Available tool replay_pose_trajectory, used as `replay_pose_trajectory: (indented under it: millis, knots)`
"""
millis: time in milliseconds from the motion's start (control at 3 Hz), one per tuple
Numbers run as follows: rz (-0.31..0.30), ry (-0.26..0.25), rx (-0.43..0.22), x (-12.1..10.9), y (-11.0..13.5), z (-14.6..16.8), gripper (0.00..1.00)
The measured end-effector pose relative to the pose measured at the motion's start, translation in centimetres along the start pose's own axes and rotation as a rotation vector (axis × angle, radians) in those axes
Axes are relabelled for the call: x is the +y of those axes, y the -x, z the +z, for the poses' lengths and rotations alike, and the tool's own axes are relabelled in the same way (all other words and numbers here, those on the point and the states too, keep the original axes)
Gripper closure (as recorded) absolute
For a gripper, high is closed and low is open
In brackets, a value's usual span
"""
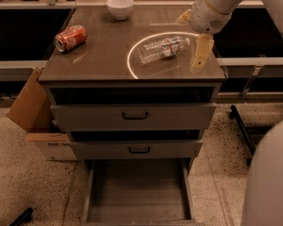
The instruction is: Place water bottle into bottom drawer
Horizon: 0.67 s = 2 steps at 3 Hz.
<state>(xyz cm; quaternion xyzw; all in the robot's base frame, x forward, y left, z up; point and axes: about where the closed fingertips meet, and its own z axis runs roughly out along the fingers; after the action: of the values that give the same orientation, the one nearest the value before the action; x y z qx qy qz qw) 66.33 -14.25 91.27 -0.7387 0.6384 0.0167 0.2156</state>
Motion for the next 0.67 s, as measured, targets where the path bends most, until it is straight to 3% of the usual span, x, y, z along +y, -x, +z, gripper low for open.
replay_pose_trajectory:
  millis: [667]
  knots:
    - [0.053,-0.011,-0.058,-4.2,0.6,4.7,0.00]
